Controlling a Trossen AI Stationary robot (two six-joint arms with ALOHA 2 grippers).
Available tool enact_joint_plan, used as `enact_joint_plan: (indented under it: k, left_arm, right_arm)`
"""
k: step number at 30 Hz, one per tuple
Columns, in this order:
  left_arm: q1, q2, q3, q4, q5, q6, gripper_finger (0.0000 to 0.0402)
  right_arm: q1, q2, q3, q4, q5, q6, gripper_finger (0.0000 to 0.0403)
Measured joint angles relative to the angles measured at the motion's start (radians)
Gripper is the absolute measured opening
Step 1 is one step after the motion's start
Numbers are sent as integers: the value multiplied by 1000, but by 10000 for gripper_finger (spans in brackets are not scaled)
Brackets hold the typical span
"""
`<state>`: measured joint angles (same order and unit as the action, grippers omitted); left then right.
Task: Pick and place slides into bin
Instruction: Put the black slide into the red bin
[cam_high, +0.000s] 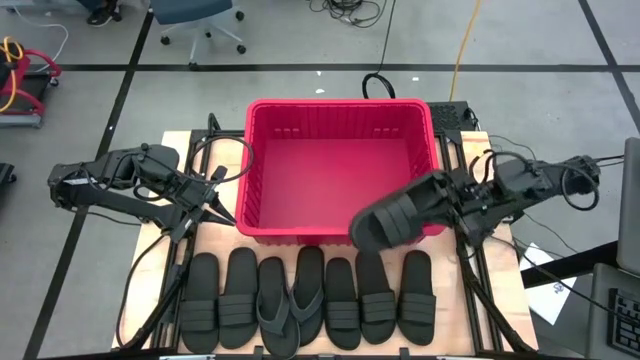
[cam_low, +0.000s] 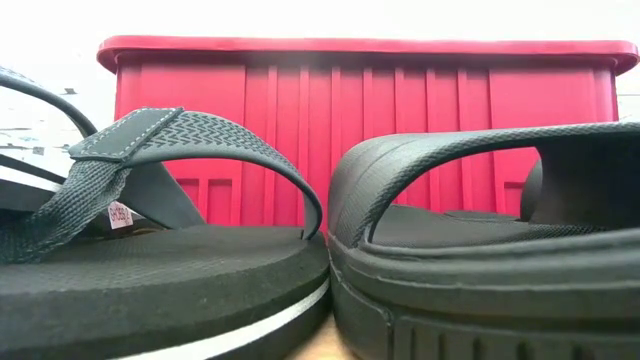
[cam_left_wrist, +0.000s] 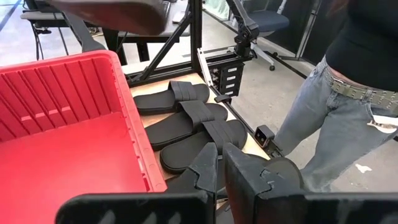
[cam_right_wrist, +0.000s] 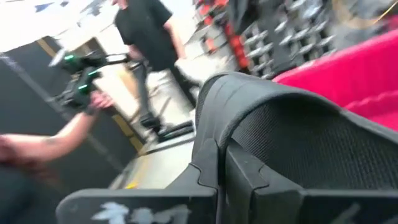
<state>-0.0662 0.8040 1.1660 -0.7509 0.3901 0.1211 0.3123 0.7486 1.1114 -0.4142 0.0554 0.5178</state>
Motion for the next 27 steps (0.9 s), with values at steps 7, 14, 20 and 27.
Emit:
enact_joint_plan:
  k: [7, 14, 20, 27]
  left_arm:
    - [0, 0, 0, 0, 0, 0, 26]
    - [0, 0, 0, 0, 0, 0, 26]
    - [0, 0, 0, 0, 0, 1, 26]
    - [0, 0, 0, 0, 0, 1, 26]
  right_arm:
    - [-122, 35, 0, 19, -64, -84, 0]
    - [-166, 57, 0, 20, -139, -96, 0]
    - [-170, 57, 0, 20, -151, -115, 0]
    - [-170, 54, 0, 12, -190, -140, 0]
